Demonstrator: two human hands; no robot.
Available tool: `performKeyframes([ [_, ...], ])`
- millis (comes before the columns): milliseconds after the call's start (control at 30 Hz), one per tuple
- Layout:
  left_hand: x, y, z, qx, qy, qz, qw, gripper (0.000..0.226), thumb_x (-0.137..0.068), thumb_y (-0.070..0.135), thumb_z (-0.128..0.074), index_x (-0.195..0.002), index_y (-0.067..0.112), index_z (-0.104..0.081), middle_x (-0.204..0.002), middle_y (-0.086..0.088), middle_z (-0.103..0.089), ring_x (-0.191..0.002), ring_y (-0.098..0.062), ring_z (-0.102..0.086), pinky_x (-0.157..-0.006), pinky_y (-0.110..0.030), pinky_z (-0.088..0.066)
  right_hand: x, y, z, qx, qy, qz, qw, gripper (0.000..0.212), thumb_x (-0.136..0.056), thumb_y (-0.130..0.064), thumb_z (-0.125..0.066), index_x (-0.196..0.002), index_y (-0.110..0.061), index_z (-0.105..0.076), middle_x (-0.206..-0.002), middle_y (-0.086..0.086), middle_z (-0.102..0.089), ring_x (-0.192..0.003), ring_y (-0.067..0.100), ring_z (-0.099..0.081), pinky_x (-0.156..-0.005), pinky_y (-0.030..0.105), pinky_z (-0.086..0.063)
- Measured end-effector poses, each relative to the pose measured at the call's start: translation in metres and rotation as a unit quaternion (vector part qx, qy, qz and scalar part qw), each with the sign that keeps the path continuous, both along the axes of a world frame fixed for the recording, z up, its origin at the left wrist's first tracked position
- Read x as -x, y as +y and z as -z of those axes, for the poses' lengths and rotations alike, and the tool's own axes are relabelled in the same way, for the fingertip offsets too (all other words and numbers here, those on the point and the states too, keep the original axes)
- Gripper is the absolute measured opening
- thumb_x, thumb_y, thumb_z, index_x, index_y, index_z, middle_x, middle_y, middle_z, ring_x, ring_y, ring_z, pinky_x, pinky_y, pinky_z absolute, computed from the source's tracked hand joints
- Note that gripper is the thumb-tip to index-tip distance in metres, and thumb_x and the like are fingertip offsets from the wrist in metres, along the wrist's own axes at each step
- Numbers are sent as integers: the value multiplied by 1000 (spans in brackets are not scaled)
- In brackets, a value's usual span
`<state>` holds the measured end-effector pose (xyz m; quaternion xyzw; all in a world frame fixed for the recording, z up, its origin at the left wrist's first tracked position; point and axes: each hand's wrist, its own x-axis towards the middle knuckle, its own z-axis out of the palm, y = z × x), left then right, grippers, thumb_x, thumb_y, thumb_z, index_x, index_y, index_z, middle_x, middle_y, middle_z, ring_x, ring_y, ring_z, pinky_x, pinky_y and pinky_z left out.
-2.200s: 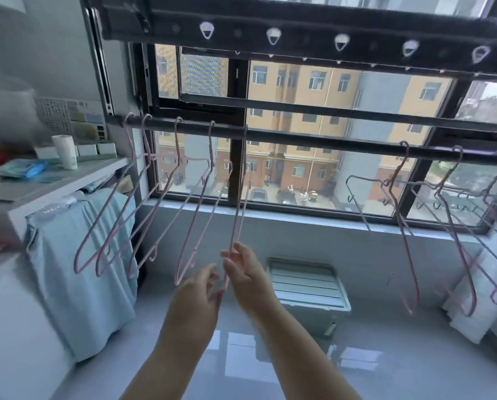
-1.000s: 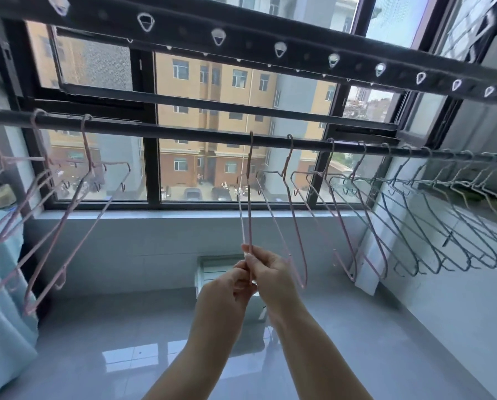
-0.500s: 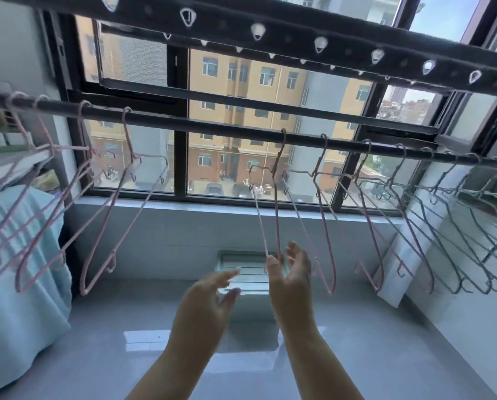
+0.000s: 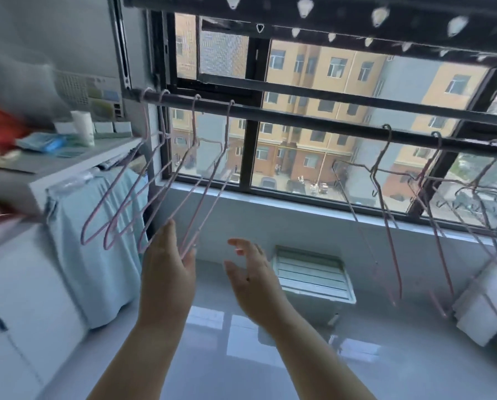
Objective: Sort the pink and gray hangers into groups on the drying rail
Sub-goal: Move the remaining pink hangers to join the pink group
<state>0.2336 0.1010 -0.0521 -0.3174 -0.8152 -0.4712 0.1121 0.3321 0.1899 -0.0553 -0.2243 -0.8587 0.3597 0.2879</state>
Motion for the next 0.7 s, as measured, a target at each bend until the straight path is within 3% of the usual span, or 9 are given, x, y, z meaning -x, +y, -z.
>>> performKeyframes([
  [133,14,-8,9,20,-63,12,998,35,-88,10,-55,-123,6,-53,-114,-12,-65,-104,-27,-60,-88,-32,-44,38,-6,1,63,-21,-33,997,42,-94,-21,-44,-135,-19,-35,-137,-1,-44,-125,9,-40,-92,14,-26],
  [233,16,-8,10,4,-73,47,996,21,-88,18,-55,-106,14,-64,-94,-1,-71,-88,-16,-64,-76,-23,-44,60,-11,-2,155,-6,-49,987,46,-96,-19,-41,-139,-14,-28,-139,2,-44,-126,13,-42,-95,18,-31],
  [300,14,-5,9,-8,-80,68,994,17,-88,20,-55,-100,18,-67,-80,9,-68,-75,-5,-62,-68,-13,-43,69,-13,-4,246,40,-49,967,42,-96,-12,-41,-136,-9,-32,-132,5,-51,-111,12,-54,-91,18,-42],
  [400,12,1,8,-26,-87,88,992,14,-86,18,-58,-95,20,-69,-67,21,-59,-65,11,-55,-60,0,-40,71,-9,-10,354,122,-45,926,32,-93,-1,-44,-124,-8,-45,-105,4,-65,-68,-1,-62,-61,10,-48],
  [467,10,6,10,-42,-89,110,989,14,-84,16,-61,-93,21,-70,-66,24,-61,-67,13,-59,-62,2,-40,64,-5,-13,378,144,-46,914,31,-91,2,-45,-120,-8,-50,-95,4,-68,-61,-2,-62,-57,10,-47],
  [700,-14,29,15,-82,-96,204,971,13,-79,18,-66,-88,24,-72,-70,24,-69,-71,12,-64,-63,2,-41,23,10,-14,365,193,1,911,27,-91,1,-46,-112,-14,-56,-76,-2,-71,-61,-1,-63,-56,8,-45],
])
